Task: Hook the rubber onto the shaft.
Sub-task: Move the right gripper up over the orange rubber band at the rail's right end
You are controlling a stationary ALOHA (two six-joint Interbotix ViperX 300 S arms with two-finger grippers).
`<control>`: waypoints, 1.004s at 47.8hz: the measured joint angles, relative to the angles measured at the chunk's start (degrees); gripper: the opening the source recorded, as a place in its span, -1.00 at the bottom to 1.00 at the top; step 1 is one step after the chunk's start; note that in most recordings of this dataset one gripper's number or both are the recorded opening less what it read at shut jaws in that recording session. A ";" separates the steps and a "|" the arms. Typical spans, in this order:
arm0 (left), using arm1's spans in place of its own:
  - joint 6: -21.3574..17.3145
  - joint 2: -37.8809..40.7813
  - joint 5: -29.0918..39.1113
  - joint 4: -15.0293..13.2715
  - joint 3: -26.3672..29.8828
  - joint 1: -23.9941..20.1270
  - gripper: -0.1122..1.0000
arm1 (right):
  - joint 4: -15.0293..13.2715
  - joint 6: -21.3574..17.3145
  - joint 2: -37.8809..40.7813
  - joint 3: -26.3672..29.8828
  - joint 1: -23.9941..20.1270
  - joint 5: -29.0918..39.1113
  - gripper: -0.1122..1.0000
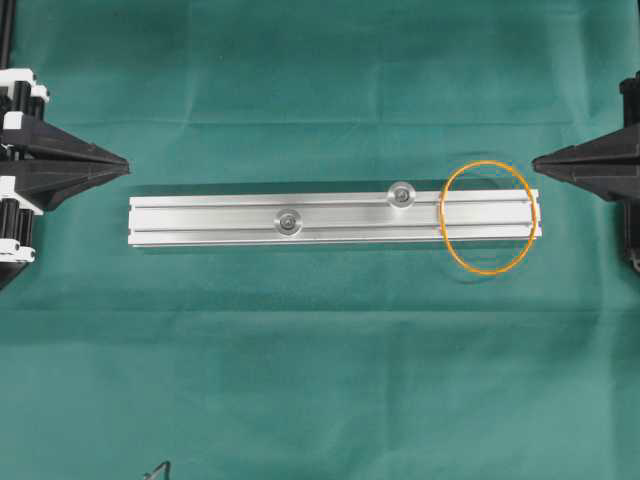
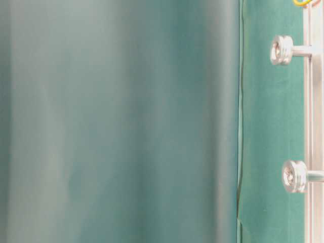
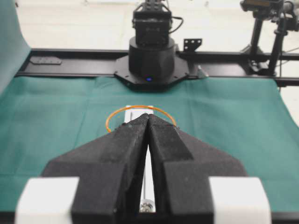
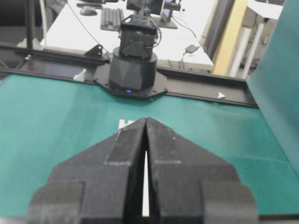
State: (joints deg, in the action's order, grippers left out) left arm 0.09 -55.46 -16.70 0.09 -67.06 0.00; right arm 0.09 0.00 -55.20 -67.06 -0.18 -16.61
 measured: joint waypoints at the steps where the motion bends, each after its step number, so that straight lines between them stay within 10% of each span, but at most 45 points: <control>1: 0.00 0.00 0.00 0.00 0.00 0.00 -0.80 | 0.00 0.00 0.00 0.00 0.09 0.00 -0.75; 26: -0.09 -0.26 7.65 1.32 1.93 0.00 -0.80 | 0.09 -0.26 0.00 2.99 0.35 9.40 -0.74; 48: -0.09 -0.35 30.76 1.32 5.54 -0.09 -0.80 | 0.00 -0.26 3.08 10.11 0.26 41.48 -0.75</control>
State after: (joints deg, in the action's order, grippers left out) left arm 0.00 -55.81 14.06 1.41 -61.52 -0.09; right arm 0.09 -0.26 -52.12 -56.95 0.09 24.87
